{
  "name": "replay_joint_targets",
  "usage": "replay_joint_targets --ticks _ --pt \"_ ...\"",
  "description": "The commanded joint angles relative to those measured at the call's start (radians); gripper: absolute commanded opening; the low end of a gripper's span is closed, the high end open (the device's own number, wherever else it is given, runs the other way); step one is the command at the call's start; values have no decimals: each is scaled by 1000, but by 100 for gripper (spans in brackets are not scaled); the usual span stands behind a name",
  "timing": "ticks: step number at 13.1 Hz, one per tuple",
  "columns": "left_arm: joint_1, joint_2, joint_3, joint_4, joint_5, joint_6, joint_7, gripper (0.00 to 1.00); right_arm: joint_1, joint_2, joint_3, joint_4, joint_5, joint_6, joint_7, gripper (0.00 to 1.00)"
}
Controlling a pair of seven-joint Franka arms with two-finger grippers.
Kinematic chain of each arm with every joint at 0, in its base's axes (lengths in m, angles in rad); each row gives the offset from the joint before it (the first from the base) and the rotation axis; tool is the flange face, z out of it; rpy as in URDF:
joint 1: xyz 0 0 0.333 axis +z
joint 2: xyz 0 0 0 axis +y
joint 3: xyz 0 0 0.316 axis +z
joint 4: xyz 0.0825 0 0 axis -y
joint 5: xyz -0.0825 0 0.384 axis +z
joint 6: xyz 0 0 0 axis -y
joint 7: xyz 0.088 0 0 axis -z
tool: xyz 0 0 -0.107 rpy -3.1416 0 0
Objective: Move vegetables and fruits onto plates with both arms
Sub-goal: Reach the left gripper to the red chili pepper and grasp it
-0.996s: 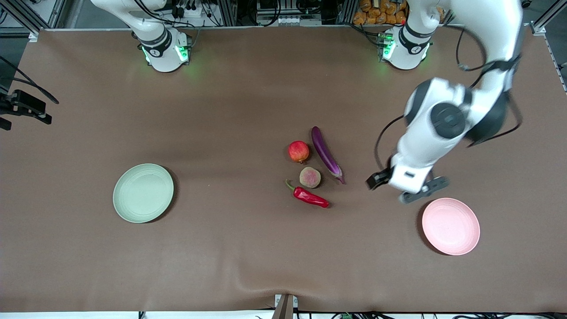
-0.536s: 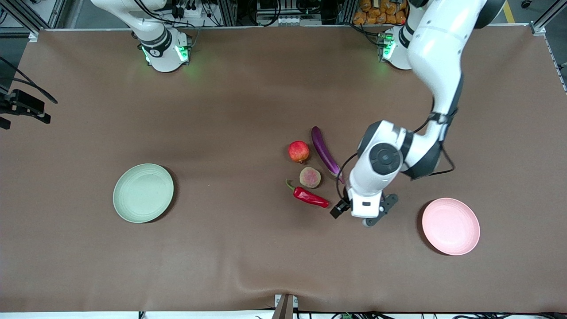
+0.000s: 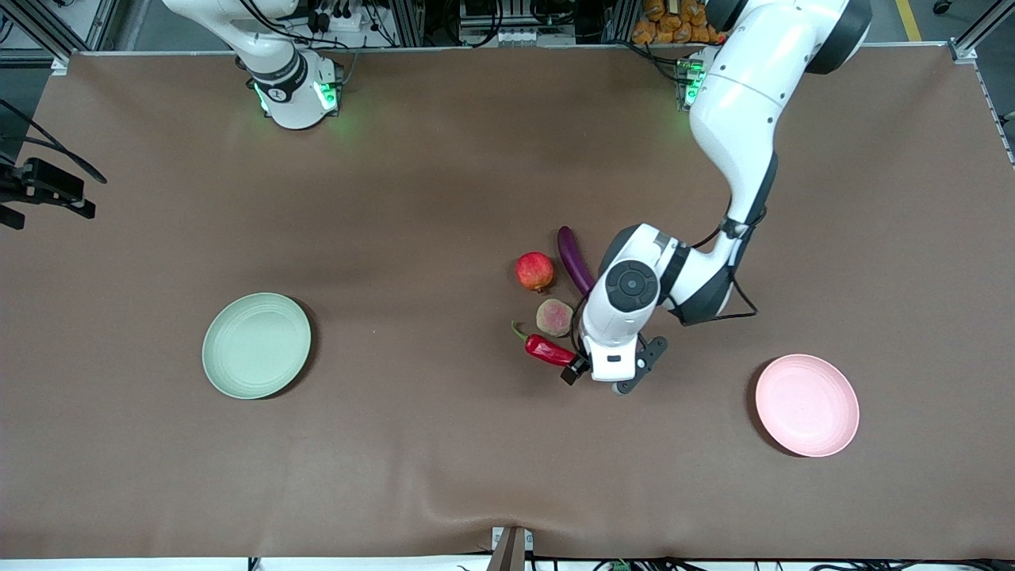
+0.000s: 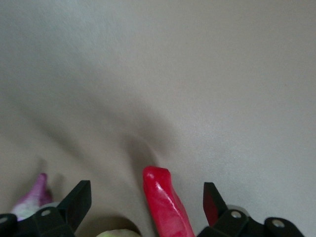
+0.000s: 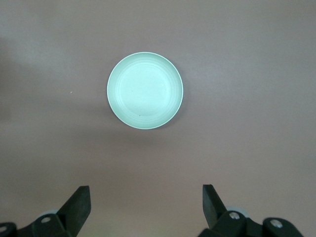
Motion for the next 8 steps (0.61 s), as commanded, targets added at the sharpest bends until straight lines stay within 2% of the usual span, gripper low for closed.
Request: replay_joint_targets --ticks 1,3,4,5,6,7,8 --pt "-19 51 12 29 25 66 -60 100 -7 -15 3 -11 14 -17 -5 100" --pt "-32 68 14 29 27 89 -70 100 -11 -15 3 -11 14 -19 -5 100" --pt "-33 70 17 29 25 94 -70 88 -10 -15 3 -11 14 -19 -5 100" --pt "-31 70 17 30 25 97 -67 64 -8 -13 3 -11 14 -19 -5 100" --pt "-29 70 17 30 25 97 -63 24 -8 -13 3 -13 14 -19 -5 100" --pt "-31 68 19 30 27 97 -55 0 -8 -9 3 -13 14 -22 -5 100" --pt "-31 64 17 30 30 97 -54 0 -10 -5 3 -13 14 -27 -5 100"
